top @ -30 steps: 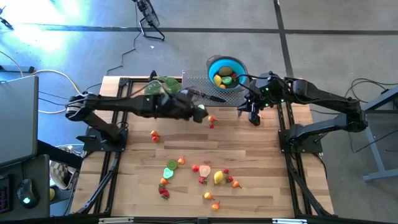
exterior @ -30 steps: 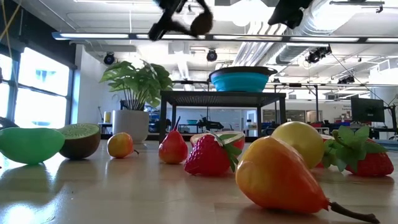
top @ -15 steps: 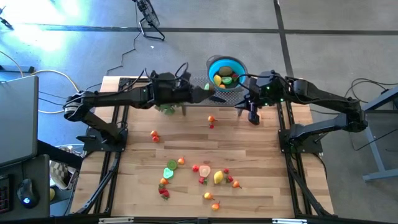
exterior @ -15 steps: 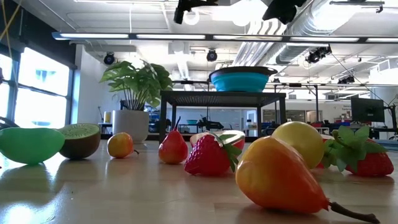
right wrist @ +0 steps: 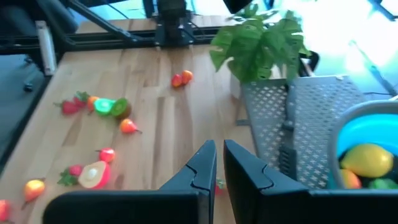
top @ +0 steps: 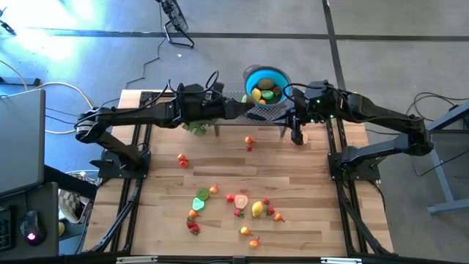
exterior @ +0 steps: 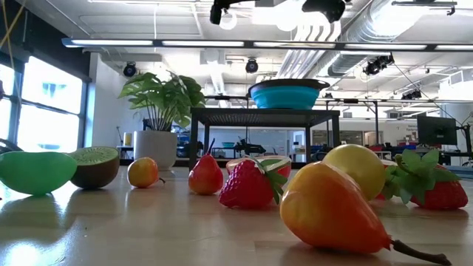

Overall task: Pick & Place Fruit
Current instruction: Put the brown kiwi in the blue bowl on the shelf

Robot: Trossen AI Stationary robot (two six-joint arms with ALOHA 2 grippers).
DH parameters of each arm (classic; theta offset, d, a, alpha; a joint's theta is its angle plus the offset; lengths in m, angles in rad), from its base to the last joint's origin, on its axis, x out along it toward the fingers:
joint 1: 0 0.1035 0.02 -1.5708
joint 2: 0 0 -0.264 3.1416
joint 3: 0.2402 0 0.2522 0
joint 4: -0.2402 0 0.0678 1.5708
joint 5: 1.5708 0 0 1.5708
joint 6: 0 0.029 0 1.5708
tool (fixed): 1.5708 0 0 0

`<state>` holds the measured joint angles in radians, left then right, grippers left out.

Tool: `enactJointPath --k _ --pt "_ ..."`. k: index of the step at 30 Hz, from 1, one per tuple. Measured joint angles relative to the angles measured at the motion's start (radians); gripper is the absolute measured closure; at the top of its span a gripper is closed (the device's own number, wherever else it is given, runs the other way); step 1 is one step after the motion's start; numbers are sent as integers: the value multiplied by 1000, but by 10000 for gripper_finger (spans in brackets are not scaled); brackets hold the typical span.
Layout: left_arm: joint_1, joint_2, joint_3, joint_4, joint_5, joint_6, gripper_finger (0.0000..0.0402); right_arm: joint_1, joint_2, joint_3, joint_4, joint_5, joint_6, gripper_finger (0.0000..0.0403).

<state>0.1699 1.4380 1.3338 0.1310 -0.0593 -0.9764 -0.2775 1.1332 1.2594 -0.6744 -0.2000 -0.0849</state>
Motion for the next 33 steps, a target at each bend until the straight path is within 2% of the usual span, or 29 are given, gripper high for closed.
enactJointPath --k 11,22,25,29,33 --pt "-14 0 0 61 33 -19 169 1 0 0 21 -196 -95 380" --pt "-14 1 0 99 59 -3 169 3 0 0 60 -383 -96 380" --pt "-13 1 0 98 73 -2 169 12 0 0 82 -345 -97 380" --pt "-13 1 0 98 77 0 169 30 0 0 101 -206 -97 379" --pt "-13 1 0 99 78 0 169 51 0 0 149 -124 -97 353"
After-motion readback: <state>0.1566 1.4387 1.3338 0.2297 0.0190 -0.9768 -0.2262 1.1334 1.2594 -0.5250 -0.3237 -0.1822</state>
